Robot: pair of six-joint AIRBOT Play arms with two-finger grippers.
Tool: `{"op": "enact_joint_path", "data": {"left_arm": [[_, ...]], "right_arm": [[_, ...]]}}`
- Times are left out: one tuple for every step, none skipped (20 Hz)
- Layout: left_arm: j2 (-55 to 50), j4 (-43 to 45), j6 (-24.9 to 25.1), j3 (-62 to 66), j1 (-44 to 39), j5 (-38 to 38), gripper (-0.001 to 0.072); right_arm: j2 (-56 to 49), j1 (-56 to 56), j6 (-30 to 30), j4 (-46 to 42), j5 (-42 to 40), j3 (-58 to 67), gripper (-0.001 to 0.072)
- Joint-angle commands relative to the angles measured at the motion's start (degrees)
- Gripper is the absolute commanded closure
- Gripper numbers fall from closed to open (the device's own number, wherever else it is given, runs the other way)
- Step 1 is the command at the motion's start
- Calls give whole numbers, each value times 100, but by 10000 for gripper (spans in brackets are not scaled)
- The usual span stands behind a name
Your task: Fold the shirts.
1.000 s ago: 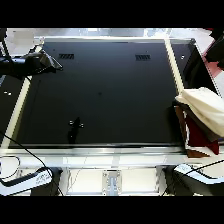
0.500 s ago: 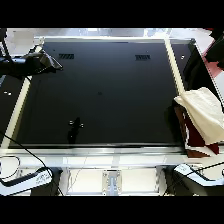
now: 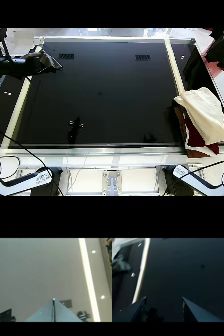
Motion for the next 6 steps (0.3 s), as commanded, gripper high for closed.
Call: {"op": "enact_joint_path", "data": {"left_arm": [[0,4,0,-2,2,4,694],[0,7,0,-2,2,4,694],[0,4,0,-2,2,4,694],[0,7,0,-2,2,7,694],[0,4,0,-2,2,7,694],[0,7,0,-2,2,4,694]], "right_arm": [[-74,2100,-398,-1200,-310,72,207],[-129,2583,-398,-1578,-343,72,207],[-190,2946,-398,-1816,-376,72,206],[-260,3259,-398,-1985,-422,70,207],[-337,3486,-398,-2063,-448,72,207],[-411,3630,-391,-2061,-470,72,207]]}}
